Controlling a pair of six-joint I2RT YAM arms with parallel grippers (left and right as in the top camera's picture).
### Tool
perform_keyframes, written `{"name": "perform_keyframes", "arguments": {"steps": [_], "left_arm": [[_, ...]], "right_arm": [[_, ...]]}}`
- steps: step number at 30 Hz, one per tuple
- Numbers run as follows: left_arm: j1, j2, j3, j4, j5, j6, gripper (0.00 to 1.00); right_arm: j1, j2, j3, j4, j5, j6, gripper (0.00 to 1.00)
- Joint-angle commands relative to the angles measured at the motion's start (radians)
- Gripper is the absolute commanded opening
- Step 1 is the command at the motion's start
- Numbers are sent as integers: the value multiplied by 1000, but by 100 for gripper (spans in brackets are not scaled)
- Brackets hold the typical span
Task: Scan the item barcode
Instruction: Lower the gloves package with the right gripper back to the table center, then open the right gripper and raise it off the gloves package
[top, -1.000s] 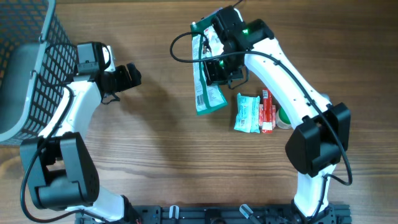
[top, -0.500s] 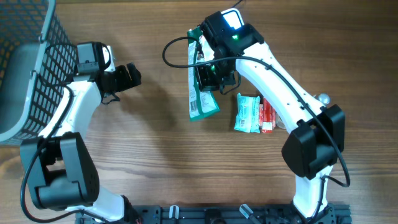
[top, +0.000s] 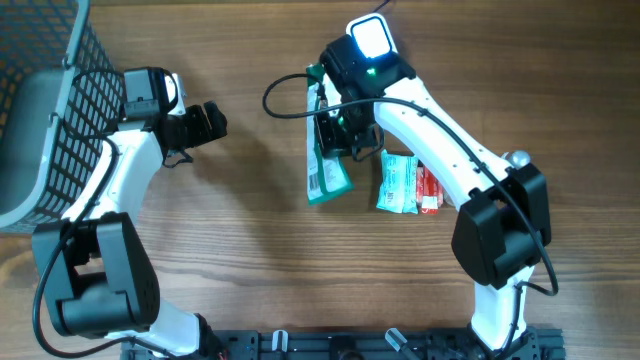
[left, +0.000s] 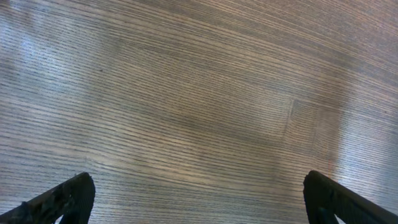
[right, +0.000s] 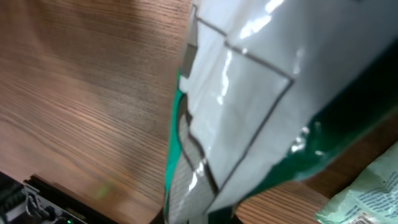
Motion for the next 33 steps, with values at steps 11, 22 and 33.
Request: {"name": "perform_keyframes", "arguments": {"steps": [11, 22, 33], "left_arm": [[8, -9, 9, 3, -9, 5, 100], [8, -9, 9, 3, -9, 5, 100], [8, -9, 9, 3, -9, 5, 100]], "right_arm": [[4, 16, -32, 23, 131, 3, 52], [-51, 16, -32, 39, 314, 4, 59], [-61, 16, -32, 147, 336, 4, 100]]}}
